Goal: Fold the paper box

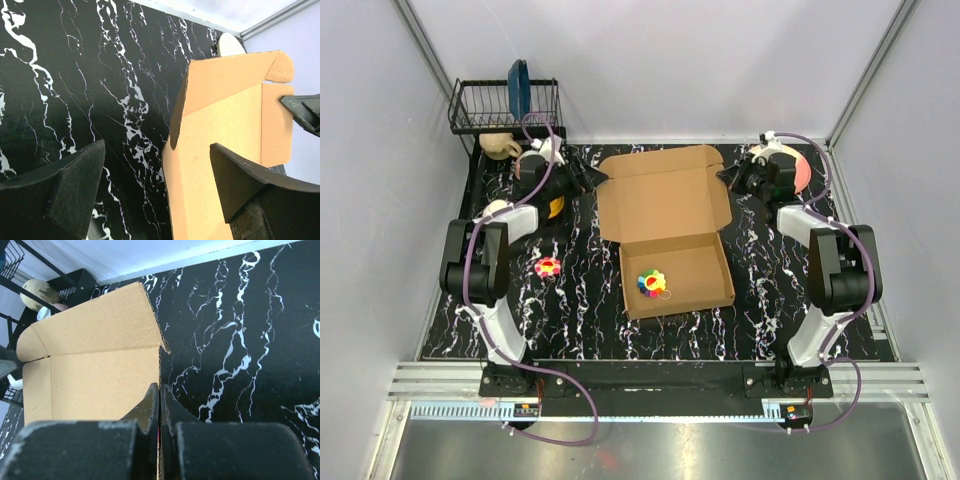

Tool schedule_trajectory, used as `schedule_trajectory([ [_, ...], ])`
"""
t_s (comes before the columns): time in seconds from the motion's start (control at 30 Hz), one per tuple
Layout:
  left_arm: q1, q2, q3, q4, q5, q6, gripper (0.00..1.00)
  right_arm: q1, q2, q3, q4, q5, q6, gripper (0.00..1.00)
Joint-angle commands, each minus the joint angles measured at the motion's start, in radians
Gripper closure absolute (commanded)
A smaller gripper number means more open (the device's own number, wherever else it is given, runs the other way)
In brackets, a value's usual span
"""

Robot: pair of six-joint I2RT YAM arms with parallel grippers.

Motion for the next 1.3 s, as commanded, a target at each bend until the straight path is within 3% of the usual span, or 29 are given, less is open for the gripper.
schedule_trajectory([
  [0.0,0.004,-0.142,-0.102,0.151,-0.035,-0.03,0.12,0.001,-0.102,-0.071,0.077,0.051,0.015,1.0],
  [0.17,0.002,-0.237,-0.221,0.286,-0.046,-0.108,0.12,0.021,-0.193,-0.172,0.152,0.106,0.039,1.0],
  [0.5,-0.065,-0.369,-0.352,0.214,-0.072,-0.047,0.16,0.042,-0.384,-0.37,0.218,0.14,0.042,1.0],
  [0.87,-0.062,-0.366,-0.374,0.199,-0.13,-0.035,0.2,0.049,-0.467,-0.424,0.192,0.132,0.041,1.0],
  [1.13,-0.041,-0.265,-0.243,0.208,0.085,-0.033,0.25,0.053,-0.481,-0.429,0.186,0.111,0.041,1.0],
  [1.2,-0.021,-0.256,-0.217,0.162,0.164,-0.003,0.27,0.053,-0.49,-0.425,0.169,0.108,0.032,1.0],
  [1.27,-0.014,-0.265,-0.168,0.003,0.171,0.054,0.31,0.05,-0.49,-0.421,0.157,0.106,0.032,1.0],
])
